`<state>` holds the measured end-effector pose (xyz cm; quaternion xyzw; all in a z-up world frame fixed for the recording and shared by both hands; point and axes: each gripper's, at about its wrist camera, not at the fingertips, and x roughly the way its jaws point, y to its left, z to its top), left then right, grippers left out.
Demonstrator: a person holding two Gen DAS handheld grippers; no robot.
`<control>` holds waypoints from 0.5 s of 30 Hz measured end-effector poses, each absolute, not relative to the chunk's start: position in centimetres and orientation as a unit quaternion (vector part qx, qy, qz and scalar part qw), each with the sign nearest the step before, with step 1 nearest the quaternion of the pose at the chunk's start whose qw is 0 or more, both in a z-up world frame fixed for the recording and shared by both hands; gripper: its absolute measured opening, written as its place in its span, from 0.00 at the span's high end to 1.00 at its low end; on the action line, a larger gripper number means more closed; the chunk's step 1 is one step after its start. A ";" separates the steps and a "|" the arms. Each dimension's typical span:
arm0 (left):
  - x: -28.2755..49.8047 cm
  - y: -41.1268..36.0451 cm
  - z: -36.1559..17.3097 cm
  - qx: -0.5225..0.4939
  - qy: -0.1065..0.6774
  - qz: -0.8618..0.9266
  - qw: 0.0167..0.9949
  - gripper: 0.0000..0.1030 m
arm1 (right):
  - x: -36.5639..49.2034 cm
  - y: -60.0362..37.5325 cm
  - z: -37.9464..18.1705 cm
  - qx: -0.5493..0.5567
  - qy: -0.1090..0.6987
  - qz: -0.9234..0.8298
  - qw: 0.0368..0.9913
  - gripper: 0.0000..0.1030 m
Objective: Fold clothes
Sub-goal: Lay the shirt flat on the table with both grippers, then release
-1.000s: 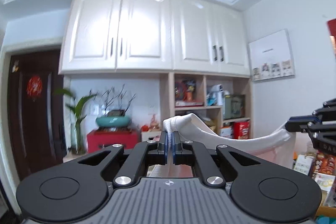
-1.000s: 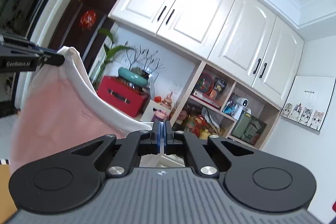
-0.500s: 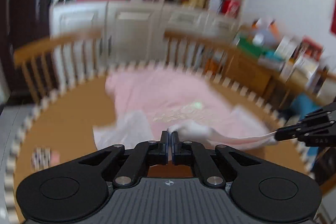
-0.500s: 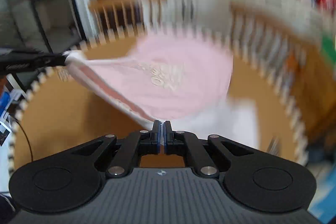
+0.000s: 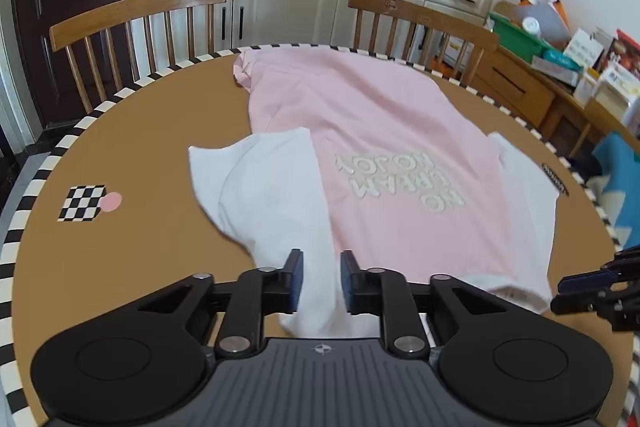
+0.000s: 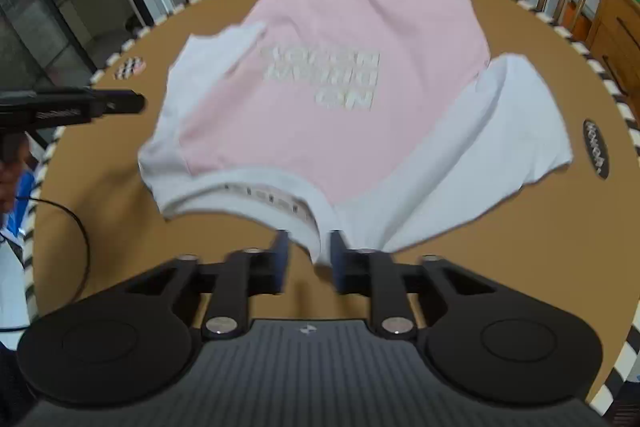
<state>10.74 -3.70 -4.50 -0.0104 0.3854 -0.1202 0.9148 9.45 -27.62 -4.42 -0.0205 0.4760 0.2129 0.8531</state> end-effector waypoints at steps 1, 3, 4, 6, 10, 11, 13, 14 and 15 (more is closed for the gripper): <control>10.9 -4.4 -4.6 -0.001 0.387 -0.123 0.914 0.69 | 9.6 -27.7 -4.1 -0.030 0.468 0.210 0.858 0.71; 10.9 -5.7 -5.1 0.020 0.399 -0.127 0.908 0.68 | 10.6 -27.8 -4.6 -0.048 0.469 0.194 0.860 0.71; 11.0 -6.2 -5.5 0.027 0.410 -0.126 0.903 0.68 | 11.3 -27.9 -5.2 -0.046 0.476 0.187 0.858 0.70; 11.3 -7.1 -6.3 0.033 0.431 -0.123 0.893 0.68 | 12.7 -27.9 -6.3 -0.038 0.491 0.180 0.851 0.69; 11.6 -8.1 -7.3 0.039 0.457 -0.107 0.882 0.68 | 13.8 -27.3 -7.8 -0.025 0.506 0.186 0.842 0.70; 11.6 -8.3 -7.5 0.041 0.463 -0.102 0.880 0.68 | 13.9 -27.2 -8.0 -0.022 0.509 0.185 0.841 0.71; 11.6 -8.5 -8.0 0.043 0.477 -0.095 0.873 0.78 | 14.1 -27.2 -8.7 -0.013 0.523 0.177 0.834 0.88; 11.5 -8.4 -8.4 0.040 0.486 -0.093 0.868 0.88 | 14.1 -27.2 -9.0 -0.012 0.523 0.176 0.834 0.89; 11.5 -8.4 -8.7 0.038 0.495 -0.090 0.863 0.92 | 14.0 -27.2 -9.1 -0.013 0.521 0.177 0.835 0.91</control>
